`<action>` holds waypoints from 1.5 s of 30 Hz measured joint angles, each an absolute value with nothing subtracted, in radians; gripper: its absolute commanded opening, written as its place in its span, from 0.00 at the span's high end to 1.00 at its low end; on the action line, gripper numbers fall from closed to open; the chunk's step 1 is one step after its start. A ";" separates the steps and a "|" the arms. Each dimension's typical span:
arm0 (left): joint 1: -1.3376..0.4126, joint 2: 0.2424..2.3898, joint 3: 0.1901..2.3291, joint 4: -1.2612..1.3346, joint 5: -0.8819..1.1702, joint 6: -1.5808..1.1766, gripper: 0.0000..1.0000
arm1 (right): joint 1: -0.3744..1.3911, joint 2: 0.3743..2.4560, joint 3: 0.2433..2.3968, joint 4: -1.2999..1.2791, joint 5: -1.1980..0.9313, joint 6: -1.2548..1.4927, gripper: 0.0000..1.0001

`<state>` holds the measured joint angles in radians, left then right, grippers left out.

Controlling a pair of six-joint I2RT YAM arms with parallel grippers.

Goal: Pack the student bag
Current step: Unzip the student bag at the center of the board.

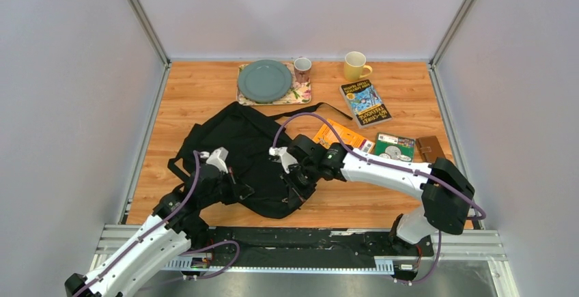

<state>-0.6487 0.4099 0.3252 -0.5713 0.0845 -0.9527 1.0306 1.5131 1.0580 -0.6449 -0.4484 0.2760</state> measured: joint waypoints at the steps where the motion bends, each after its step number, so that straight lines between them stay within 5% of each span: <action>1: -0.648 0.412 0.335 -0.575 0.084 -0.937 1.00 | 1.029 1.517 1.058 -0.646 -0.456 0.265 1.00; 3: -0.647 0.414 0.352 -0.586 0.086 -0.910 1.00 | 1.029 1.523 1.058 -0.646 -0.472 0.248 1.00; 5: -0.641 0.419 0.366 -0.598 0.091 -0.893 0.72 | 1.029 1.521 1.053 -0.635 -0.486 0.241 1.00; 6: -0.636 0.426 0.376 -0.608 0.097 -0.886 0.44 | 1.029 1.520 1.047 -0.624 -0.495 0.242 1.00; 9: -0.629 0.447 0.403 -0.628 0.117 -0.855 0.24 | 1.032 1.512 1.016 -0.623 -0.502 0.267 1.00; 26: -0.625 0.595 0.933 -0.873 0.063 -0.530 0.21 | 1.090 1.483 0.979 -0.468 -0.356 0.572 1.00; 37: -0.909 0.688 0.701 -0.669 0.156 -0.196 0.19 | 0.978 1.462 0.958 -0.450 -0.442 0.549 1.00; 45: -1.182 0.696 0.511 -0.344 0.042 -0.017 0.19 | 0.965 1.449 0.945 -0.441 -0.493 0.544 1.00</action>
<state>-1.1824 0.6960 0.5106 -0.3435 0.0422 -0.0174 0.9649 1.4494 0.9455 -0.4408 -0.4927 0.5442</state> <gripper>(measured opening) 0.808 0.016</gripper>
